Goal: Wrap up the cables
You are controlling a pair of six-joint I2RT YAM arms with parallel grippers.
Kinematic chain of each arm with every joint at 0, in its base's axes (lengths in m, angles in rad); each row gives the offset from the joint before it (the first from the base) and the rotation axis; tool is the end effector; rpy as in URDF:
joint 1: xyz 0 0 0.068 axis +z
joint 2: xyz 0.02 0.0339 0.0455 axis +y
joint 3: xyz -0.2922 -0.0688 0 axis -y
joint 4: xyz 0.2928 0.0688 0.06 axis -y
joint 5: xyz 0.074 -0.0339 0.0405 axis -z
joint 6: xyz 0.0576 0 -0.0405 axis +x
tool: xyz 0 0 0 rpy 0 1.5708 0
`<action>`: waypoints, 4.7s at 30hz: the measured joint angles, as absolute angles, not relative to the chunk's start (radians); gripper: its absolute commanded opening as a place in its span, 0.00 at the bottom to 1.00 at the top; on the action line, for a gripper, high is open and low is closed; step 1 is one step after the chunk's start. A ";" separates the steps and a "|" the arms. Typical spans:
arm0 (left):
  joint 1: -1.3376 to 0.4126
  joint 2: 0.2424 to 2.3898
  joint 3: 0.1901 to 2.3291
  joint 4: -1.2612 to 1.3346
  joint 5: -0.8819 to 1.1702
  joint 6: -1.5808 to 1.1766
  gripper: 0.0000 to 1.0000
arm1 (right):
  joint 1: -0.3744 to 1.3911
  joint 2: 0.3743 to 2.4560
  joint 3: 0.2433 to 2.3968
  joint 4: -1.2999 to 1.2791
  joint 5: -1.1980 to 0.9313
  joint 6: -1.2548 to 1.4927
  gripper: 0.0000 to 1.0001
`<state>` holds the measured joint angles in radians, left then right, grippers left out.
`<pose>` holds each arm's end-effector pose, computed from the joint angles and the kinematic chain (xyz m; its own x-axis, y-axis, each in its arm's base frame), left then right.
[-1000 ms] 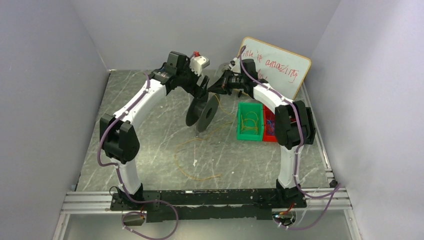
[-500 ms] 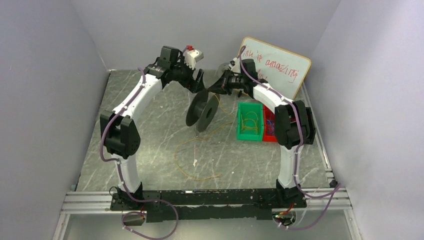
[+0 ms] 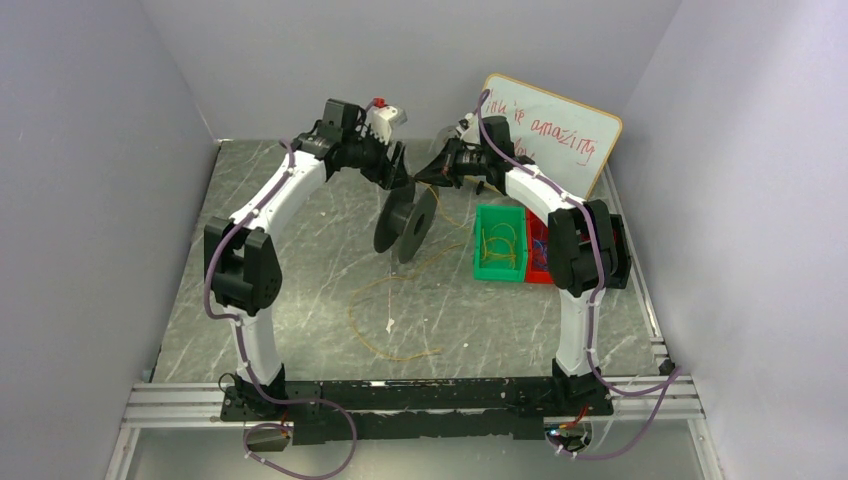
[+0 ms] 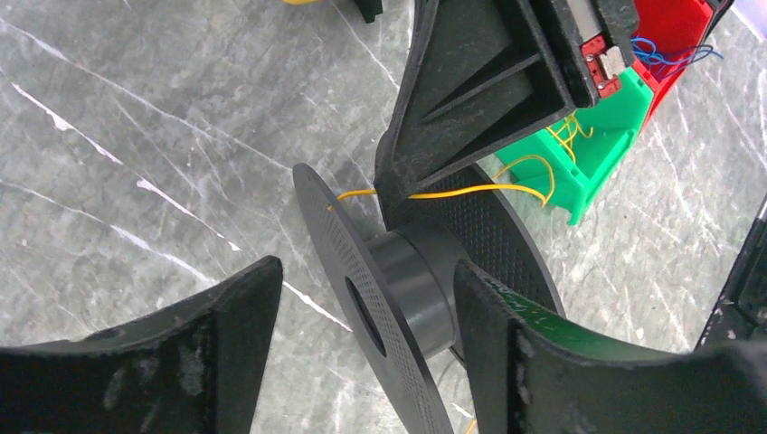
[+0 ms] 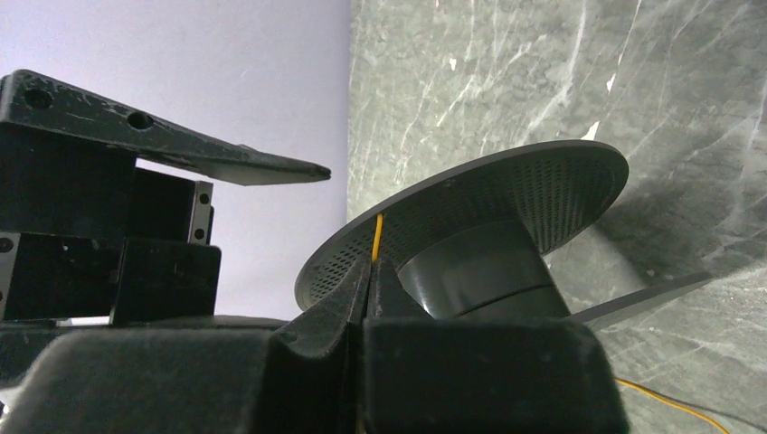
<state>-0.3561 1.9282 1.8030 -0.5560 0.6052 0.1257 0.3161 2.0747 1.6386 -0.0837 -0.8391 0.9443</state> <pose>0.4708 -0.2101 0.3338 -0.4977 0.2951 -0.8156 0.7694 0.5843 -0.2581 0.5089 0.2115 0.2442 -0.9423 0.2613 -0.2095 -0.0992 0.3797 0.9198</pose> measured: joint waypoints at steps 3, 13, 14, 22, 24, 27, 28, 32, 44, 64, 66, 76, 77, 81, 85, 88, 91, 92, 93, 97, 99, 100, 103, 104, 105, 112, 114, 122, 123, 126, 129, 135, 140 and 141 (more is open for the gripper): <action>-0.353 1.928 1.790 -0.551 0.605 0.112 0.58 | 0.318 2.075 1.639 -0.084 -0.839 0.941 0.00; -0.352 1.927 1.773 -0.543 0.601 0.088 0.21 | 0.329 2.075 1.656 -0.112 -0.838 0.918 0.00; -0.352 1.927 1.773 -0.542 0.598 0.088 0.19 | 0.331 2.075 1.656 -0.115 -0.838 0.915 0.00; -0.352 1.927 1.773 -0.555 0.545 0.081 0.15 | 0.337 2.077 1.675 -0.143 -0.838 0.888 0.00; -0.351 1.925 1.773 -0.554 0.530 0.081 0.20 | 0.337 2.078 1.677 -0.145 -0.836 0.883 0.00; -0.352 1.915 1.759 -0.554 0.519 0.081 0.31 | 0.337 2.078 1.677 -0.151 -0.835 0.881 0.00; -0.352 1.910 1.750 -0.556 0.516 0.081 0.36 | 0.337 2.080 1.678 -0.151 -0.836 0.881 0.00; -0.353 1.893 1.737 -0.556 0.508 0.082 0.64 | 0.337 2.083 1.679 -0.156 -0.836 0.878 0.00; -0.353 1.872 1.737 -0.556 0.450 0.062 0.94 | 0.337 2.087 1.682 -0.157 -0.836 0.867 0.00; -0.339 1.935 1.783 -0.512 0.718 0.116 0.94 | 0.347 2.087 1.682 -0.157 -0.836 0.863 0.00; -0.337 1.953 1.783 -0.513 0.738 0.120 0.94 | 0.348 2.087 1.682 -0.157 -0.836 0.863 0.00; -0.334 1.976 1.783 -0.513 0.799 0.120 0.65 | 0.350 2.087 1.682 -0.157 -0.836 0.863 0.00; -0.334 1.976 1.783 -0.513 0.806 0.120 0.63 | 0.350 2.087 1.682 -0.157 -0.836 0.863 0.00; -0.331 1.976 1.783 -0.513 0.823 0.131 0.56 | 0.350 2.087 1.682 -0.160 -0.836 0.863 0.00; -0.326 1.976 1.783 -0.514 0.833 0.139 0.56 | 0.351 2.087 1.682 -0.165 -0.836 0.863 0.00; -0.324 1.976 1.782 -0.515 0.836 0.142 0.59 | 0.351 2.087 1.682 -0.166 -0.836 0.862 0.00; -0.324 1.976 1.777 -0.514 0.842 0.147 0.60 | 0.351 2.087 1.682 -0.166 -0.836 0.862 0.00; -0.324 1.976 1.773 -0.514 0.843 0.149 0.60 | 0.351 2.087 1.682 -0.166 -0.836 0.862 0.00; -0.324 1.976 1.770 -0.515 0.844 0.150 0.60 | 0.351 2.087 1.682 -0.166 -0.836 0.862 0.00; -0.324 1.976 1.756 -0.522 0.850 0.165 0.57 | 0.351 2.087 1.682 -0.166 -0.836 0.862 0.00; -0.324 1.976 1.756 -0.524 0.850 0.169 0.52 | 0.351 2.087 1.682 -0.166 -0.836 0.862 0.00; -0.324 1.976 1.756 -0.524 0.850 0.172 0.50 | 0.351 2.087 1.682 -0.166 -0.836 0.862 0.00; -0.322 1.976 1.756 -0.524 0.849 0.178 0.37 | 0.351 2.087 1.682 -0.168 -0.837 0.862 0.00; -0.320 1.976 1.756 -0.524 0.849 0.181 0.33 | 0.351 2.087 1.682 -0.171 -0.838 0.861 0.00; -0.318 1.976 1.756 -0.525 0.849 0.181 0.29 | 0.351 2.087 1.682 -0.173 -0.839 0.861 0.00; -0.310 1.976 1.756 -0.521 0.842 0.190 0.26 | 0.351 2.087 1.682 -0.185 -0.847 0.855 0.00; -0.310 1.976 1.756 -0.521 0.842 0.192 0.30 | 0.351 2.087 1.682 -0.186 -0.847 0.855 0.00; -0.309 1.972 1.735 -0.506 0.841 0.266 0.03 | 0.351 2.087 1.683 -0.196 -0.855 0.848 0.00; -0.310 1.969 1.727 -0.504 0.846 0.275 0.02 | 0.351 2.087 1.683 -0.202 -0.855 0.844 0.00; -0.312 1.955 1.712 -0.506 0.849 0.311 0.03 | 0.352 2.087 1.687 -0.216 -0.866 0.828 0.00; -0.315 1.935 1.698 -0.521 0.846 0.356 0.03 | 0.354 2.087 1.706 -0.251 -0.877 0.790 0.01; -0.331 1.891 1.679 -0.580 0.815 0.409 0.02 | 0.353 2.082 1.776 -0.353 -0.854 0.614 0.10; -0.386 1.833 1.677 -0.675 0.764 0.467 0.02 | 0.326 2.062 1.827 -0.405 -0.787 0.425 0.22; -0.398 1.819 1.678 -0.690 0.752 0.478 0.03 | 0.320 2.052 1.831 -0.418 -0.778 0.384 0.27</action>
<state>-0.3985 1.8191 1.6775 -0.6903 0.7525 0.4778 0.3199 2.0521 1.8305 -0.4179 -0.7776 0.3843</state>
